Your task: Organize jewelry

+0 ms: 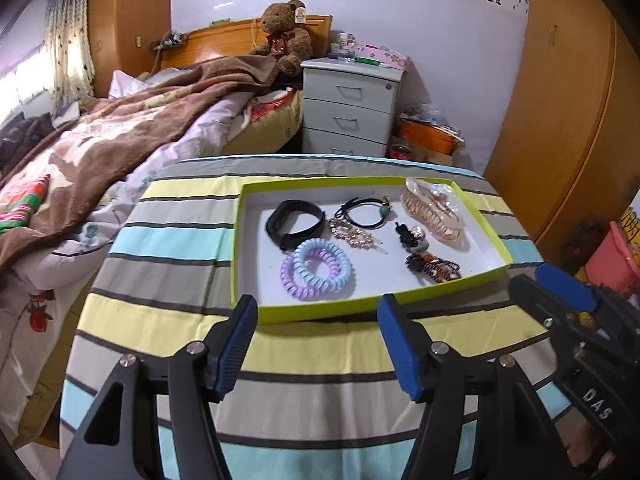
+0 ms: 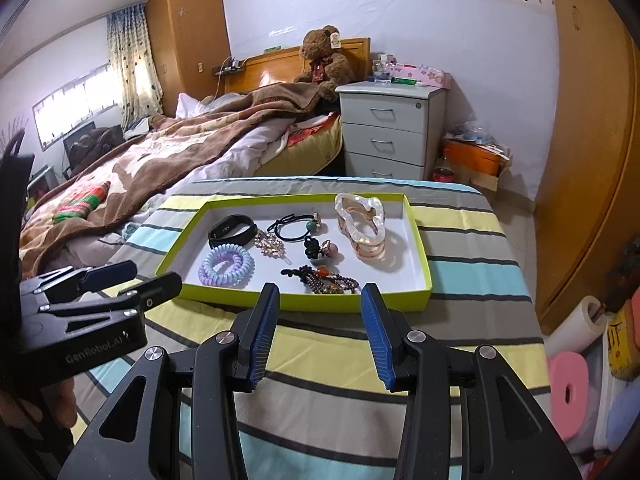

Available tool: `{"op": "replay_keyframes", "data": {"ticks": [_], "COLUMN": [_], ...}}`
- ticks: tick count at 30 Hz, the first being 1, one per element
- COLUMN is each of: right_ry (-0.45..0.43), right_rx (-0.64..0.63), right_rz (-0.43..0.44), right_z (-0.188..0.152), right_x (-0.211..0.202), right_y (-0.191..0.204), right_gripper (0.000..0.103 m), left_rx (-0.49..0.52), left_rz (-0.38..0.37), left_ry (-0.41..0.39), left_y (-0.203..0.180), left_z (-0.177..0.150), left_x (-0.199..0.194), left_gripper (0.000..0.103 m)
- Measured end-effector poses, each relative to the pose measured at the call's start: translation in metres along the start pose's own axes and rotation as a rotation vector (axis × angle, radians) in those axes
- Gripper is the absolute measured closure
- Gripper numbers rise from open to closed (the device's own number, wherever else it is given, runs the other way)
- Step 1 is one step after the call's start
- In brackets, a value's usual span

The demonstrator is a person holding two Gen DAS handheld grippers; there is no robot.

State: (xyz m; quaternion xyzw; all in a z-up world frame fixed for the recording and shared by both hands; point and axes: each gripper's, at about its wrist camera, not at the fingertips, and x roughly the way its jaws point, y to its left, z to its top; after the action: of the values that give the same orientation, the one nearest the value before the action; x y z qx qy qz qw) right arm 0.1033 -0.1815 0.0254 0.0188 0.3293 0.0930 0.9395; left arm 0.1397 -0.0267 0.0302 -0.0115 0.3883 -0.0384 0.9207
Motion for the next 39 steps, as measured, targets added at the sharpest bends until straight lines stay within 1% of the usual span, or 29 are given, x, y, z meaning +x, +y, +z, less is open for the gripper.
{"op": "replay_keyframes", "data": {"ticks": [7, 13, 15, 25, 35, 39], "right_ry": [-0.008, -0.022, -0.023, -0.022, -0.020, -0.017], "right_rx": [0.022, 0.026, 0.025, 0.028, 0.025, 0.025], "right_rz": [-0.014, -0.015, -0.016, -0.021, -0.021, -0.020], "right_z": [-0.009, -0.014, -0.015, -0.019, -0.020, -0.021], "right_x": [-0.007, -0.013, -0.014, -0.015, -0.014, -0.014], "right_y": [0.000, 0.000, 0.001, 0.003, 0.004, 0.004], "right_gripper": [0.060, 0.060, 0.060, 0.060, 0.060, 0.060], "left_rx": [0.010, 0.001, -0.004, 0.012, 0.007, -0.006], "left_rz": [0.052, 0.060, 0.065, 0.060, 0.052, 0.034], "left_ry": [-0.020, -0.033, -0.036, -0.018, -0.020, -0.002], "left_y": [-0.003, -0.003, -0.003, -0.006, -0.005, -0.004], "left_z": [-0.014, -0.020, -0.021, -0.026, -0.027, -0.027], "left_x": [-0.010, -0.016, -0.017, -0.017, -0.019, -0.019], "left_gripper": [0.036, 0.036, 0.033, 0.031, 0.031, 0.031]}}
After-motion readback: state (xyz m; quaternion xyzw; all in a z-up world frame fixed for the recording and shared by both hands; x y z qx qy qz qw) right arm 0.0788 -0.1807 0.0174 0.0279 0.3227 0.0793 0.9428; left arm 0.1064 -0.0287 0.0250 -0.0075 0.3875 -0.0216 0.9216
